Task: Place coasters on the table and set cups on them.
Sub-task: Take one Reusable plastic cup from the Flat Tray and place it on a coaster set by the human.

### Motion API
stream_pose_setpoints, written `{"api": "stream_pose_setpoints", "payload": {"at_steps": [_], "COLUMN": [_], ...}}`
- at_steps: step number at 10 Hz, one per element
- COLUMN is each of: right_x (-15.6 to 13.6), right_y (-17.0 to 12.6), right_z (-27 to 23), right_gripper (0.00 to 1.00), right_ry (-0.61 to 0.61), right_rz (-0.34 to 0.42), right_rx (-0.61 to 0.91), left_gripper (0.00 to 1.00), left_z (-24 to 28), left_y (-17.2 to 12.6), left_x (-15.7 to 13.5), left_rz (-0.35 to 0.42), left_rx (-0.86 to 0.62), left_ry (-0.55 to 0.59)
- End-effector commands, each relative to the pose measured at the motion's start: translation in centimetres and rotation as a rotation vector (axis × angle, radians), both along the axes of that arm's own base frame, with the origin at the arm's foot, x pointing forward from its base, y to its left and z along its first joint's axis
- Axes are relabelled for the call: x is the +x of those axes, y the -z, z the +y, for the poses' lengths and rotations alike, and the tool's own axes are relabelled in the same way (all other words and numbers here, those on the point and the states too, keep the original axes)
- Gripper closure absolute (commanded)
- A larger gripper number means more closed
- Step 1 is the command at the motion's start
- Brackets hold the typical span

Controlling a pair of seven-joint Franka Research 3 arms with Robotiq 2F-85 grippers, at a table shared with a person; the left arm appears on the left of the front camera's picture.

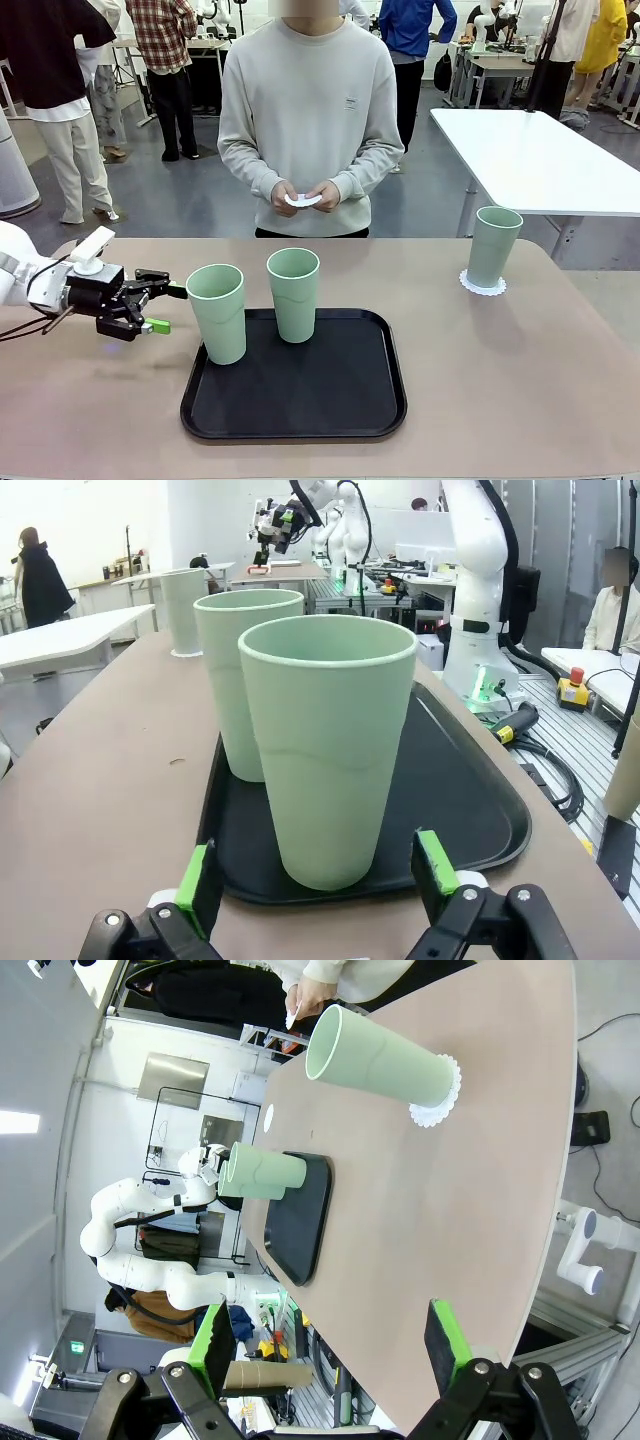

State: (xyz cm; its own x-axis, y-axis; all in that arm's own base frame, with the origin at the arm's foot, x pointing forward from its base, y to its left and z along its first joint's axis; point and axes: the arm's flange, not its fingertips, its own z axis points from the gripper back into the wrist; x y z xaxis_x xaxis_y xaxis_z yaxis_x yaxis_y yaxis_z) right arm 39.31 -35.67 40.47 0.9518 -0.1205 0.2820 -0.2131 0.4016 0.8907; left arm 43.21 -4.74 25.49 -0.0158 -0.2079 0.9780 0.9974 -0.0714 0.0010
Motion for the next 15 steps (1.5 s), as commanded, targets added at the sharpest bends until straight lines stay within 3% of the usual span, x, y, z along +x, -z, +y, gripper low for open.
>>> {"api": "stream_pose_setpoints", "payload": {"at_steps": [1, 15], "right_x": [0.0, 0.0], "right_y": [0.0, 0.0], "right_z": [0.0, 0.0], "right_gripper": [0.0, 0.0], "right_ry": [-0.01, -0.01], "right_rz": [0.001, 0.001], "right_rx": [0.005, 0.005], "left_gripper": [0.0, 0.0], "left_z": [-1.2, -6.6], "left_y": [0.0, 1.6], "left_x": [0.3, 1.2], "left_rz": [0.007, 0.055], "left_rx": [-0.003, -0.012], "left_ry": [-0.004, 0.066]}}
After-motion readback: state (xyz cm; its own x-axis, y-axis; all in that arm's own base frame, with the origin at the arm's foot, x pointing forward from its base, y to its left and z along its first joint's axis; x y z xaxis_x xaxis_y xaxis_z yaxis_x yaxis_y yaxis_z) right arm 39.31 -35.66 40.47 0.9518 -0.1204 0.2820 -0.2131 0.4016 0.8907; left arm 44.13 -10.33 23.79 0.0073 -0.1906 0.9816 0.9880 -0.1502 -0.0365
